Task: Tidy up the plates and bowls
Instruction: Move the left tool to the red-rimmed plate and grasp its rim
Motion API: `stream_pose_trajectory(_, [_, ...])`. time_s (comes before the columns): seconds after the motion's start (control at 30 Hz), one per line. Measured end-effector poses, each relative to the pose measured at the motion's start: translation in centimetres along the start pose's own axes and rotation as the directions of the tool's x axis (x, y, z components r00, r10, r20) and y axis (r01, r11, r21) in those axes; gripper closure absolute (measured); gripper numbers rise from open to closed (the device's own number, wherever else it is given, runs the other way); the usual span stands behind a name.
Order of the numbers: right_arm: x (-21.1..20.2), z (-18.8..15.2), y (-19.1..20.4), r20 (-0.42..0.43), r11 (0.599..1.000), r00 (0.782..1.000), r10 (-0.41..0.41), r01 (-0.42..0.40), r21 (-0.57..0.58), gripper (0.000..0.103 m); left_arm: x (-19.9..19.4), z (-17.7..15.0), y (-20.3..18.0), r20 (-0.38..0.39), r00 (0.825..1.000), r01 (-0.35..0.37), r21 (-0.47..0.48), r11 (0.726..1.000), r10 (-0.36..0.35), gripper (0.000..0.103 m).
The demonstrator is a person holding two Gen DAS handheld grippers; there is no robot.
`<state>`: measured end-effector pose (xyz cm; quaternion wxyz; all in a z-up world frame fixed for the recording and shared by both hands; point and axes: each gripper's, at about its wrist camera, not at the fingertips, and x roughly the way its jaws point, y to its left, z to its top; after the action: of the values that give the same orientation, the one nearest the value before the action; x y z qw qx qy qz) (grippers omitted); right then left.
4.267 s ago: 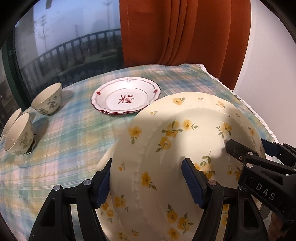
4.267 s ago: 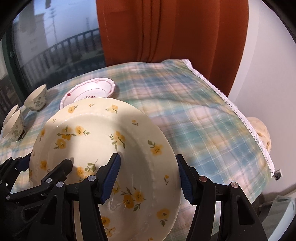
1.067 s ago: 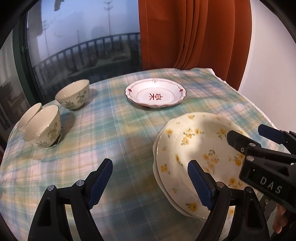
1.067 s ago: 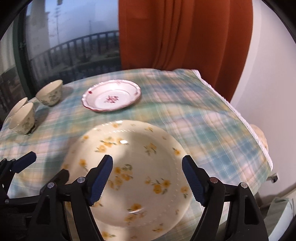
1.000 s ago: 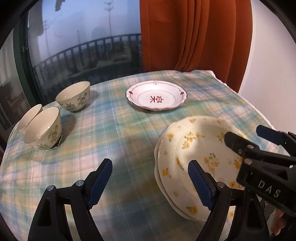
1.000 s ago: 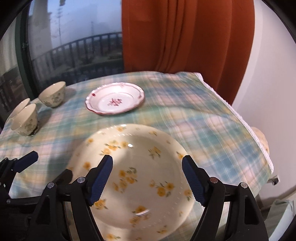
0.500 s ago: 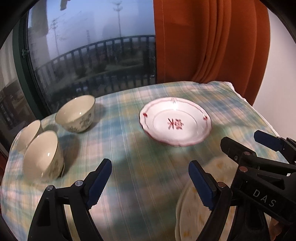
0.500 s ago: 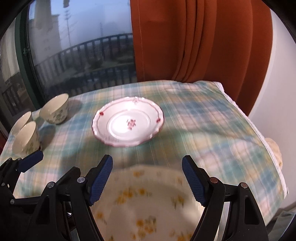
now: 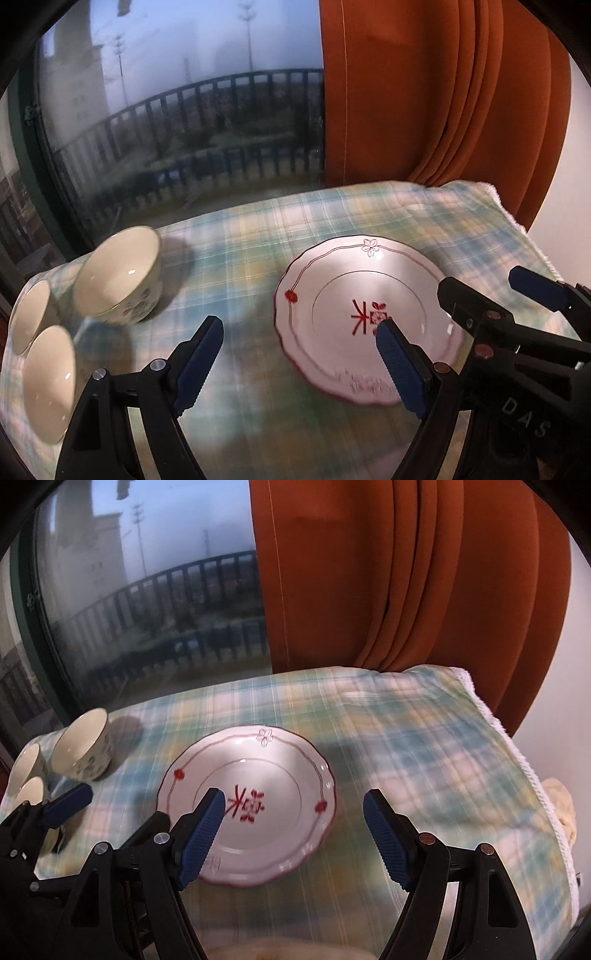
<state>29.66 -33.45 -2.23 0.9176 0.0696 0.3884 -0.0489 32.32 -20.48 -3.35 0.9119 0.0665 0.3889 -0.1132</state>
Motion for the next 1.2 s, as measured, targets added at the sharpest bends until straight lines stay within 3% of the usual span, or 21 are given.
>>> stream_pose_trajectory(0.2, [4.2, 0.8, -0.8, -0.018, 1.000, 1.000, 0.003, -0.003, 0.000, 0.023, 4.4, 0.8, -0.2, -0.033, 0.999, -0.004, -0.029, 1.000, 0.003, 0.020])
stream_pose_trajectory(0.3, [6.5, 0.9, -1.4, -0.067, 1.000, 0.998, 0.011, -0.010, 0.015, 0.024, 6.7, 0.7, 0.1, -0.087, 0.996, 0.000, -0.063, 0.998, -0.006, 0.023])
stream_pose_trajectory(0.4, [8.0, 0.7, -1.5, -0.112, 1.000, 0.994, 0.002, -0.001, 0.005, 0.034, 8.0, 0.4, 0.4, -0.130, 0.991, 0.010, -0.070, 0.997, -0.019, 0.027])
stream_pose_trajectory(0.47, [8.9, 0.6, -1.5, -0.164, 0.999, 0.986, 0.039, -0.038, 0.009, 0.038, 8.4, 0.3, 0.4, -0.157, 0.987, 0.034, -0.073, 0.997, -0.045, 0.030])
stream_pose_trajectory(0.6, [9.4, 0.3, -1.1, -0.182, 1.000, 0.983, 0.017, -0.019, -0.008, 0.041, 8.1, 0.2, -0.3, -0.146, 0.988, 0.044, -0.044, 0.998, -0.050, 0.040])
stream_pose_trajectory(0.77, [9.2, 0.2, -0.8, -0.184, 1.000, 0.983, -0.002, -0.001, -0.018, 0.044, 7.7, 0.1, 0.1, -0.151, 0.987, 0.040, -0.040, 0.998, -0.046, 0.043])
stream_pose_trajectory(1.2, [7.2, -1.5, 2.3, -0.244, 0.999, 0.969, 0.024, -0.032, -0.032, 0.044, 5.1, -2.6, 2.7, -0.180, 0.984, 0.011, -0.044, 0.999, -0.019, 0.043])
